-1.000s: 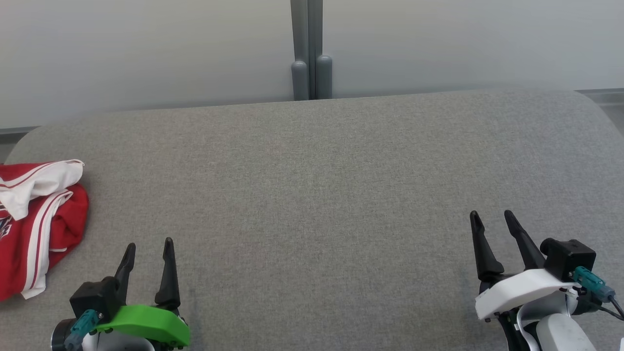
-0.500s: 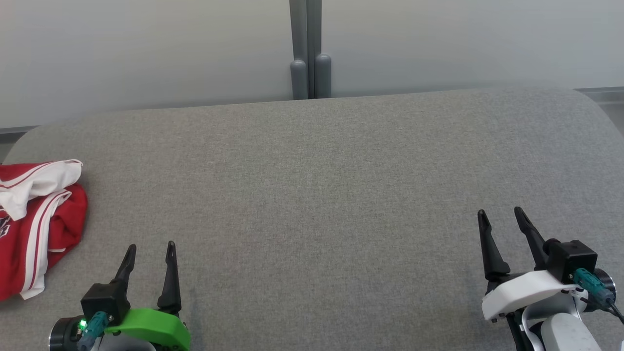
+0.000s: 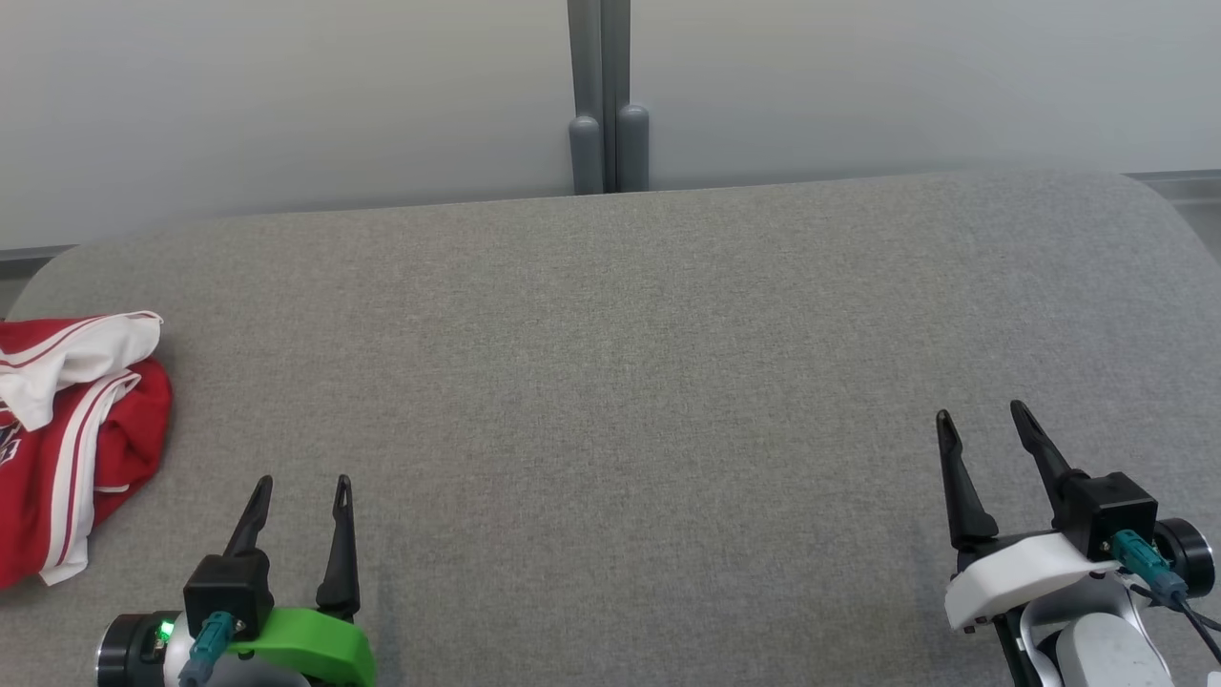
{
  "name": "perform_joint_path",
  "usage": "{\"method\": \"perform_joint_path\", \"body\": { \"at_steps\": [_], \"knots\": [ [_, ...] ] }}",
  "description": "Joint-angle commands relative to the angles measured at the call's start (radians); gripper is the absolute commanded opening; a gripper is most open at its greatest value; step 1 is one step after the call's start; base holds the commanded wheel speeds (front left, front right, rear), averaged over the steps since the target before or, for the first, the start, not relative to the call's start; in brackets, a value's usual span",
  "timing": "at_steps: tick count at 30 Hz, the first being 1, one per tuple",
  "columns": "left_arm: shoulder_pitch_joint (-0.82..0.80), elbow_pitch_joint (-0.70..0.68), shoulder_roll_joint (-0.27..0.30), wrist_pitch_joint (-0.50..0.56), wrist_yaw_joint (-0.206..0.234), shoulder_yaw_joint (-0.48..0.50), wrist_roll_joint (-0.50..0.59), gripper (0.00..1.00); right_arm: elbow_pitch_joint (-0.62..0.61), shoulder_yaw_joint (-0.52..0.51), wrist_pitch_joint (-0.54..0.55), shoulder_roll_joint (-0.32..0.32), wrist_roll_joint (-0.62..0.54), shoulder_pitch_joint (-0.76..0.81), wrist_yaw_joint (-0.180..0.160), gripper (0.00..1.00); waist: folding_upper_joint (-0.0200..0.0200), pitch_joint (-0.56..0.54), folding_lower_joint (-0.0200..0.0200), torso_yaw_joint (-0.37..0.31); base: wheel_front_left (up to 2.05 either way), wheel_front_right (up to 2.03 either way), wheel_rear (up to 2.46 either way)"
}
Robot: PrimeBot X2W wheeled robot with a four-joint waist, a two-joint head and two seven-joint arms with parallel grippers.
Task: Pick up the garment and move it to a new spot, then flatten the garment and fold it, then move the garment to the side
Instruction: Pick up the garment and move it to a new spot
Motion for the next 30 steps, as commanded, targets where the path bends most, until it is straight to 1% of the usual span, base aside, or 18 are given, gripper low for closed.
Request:
{"method": "perform_joint_path", "body": {
  "at_steps": [1,5,8,11,13,14,18,27,28,30],
  "knots": [
    [0.008,0.003,0.001,-0.01,0.002,0.0,0.025,1.0,-0.002,-0.001,-0.011,-0.001,-0.022,0.012,0.0,1.0,0.0,0.0,0.0,0.001,0.0,0.0,0.0],
    [0.006,0.004,-0.001,-0.008,0.001,0.001,0.02,1.0,-0.004,0.009,-0.009,-0.001,-0.02,0.012,0.0,1.0,0.0,0.002,0.0,0.007,0.0,0.0,0.0],
    [0.003,0.005,-0.002,-0.008,-0.001,0.002,0.017,1.0,-0.006,0.02,-0.009,-0.002,-0.018,0.011,0.0,1.0,0.0,0.004,0.0,0.023,0.0,0.0,0.0],
    [0.0,0.01,-0.004,-0.008,0.001,0.003,0.012,1.0,-0.001,0.047,-0.009,-0.008,-0.01,0.005,0.0,1.0,0.0,0.007,0.0,0.059,0.0,0.0,0.0],
    [0.0,0.014,-0.004,-0.008,0.003,0.006,0.011,1.0,0.003,0.069,-0.009,-0.011,-0.002,0.001,0.0,1.0,0.0,0.008,0.0,0.096,0.0,0.0,0.0],
    [0.0,0.014,-0.004,-0.008,0.003,0.006,0.011,1.0,0.003,0.069,-0.009,-0.011,-0.002,0.001,0.0,1.0,0.0,0.008,0.0,0.096,0.0,0.0,0.0],
    [0.001,0.02,-0.007,-0.008,0.007,0.013,0.0,1.0,0.011,0.122,-0.009,-0.014,0.012,-0.015,0.0,1.0,0.0,0.017,0.0,0.201,0.0,0.0,0.0],
    [0.031,0.043,-0.01,-0.008,0.011,0.054,-0.018,1.0,0.053,0.241,-0.009,-0.011,0.038,-0.057,0.0,1.0,0.0,0.033,0.0,0.498,0.0,0.0,0.0],
    [0.036,0.043,-0.011,-0.008,0.013,0.063,-0.022,1.0,0.06,0.26,-0.009,-0.012,0.04,-0.063,0.0,1.0,0.0,0.035,0.0,0.526,0.0,0.0,0.0],
    [0.055,0.029,-0.011,-0.008,0.022,0.094,-0.037,1.0,0.077,0.317,-0.009,-0.01,0.043,-0.098,0.0,1.0,0.0,0.053,0.0,0.54,0.0,0.0,0.0]
  ]
}}
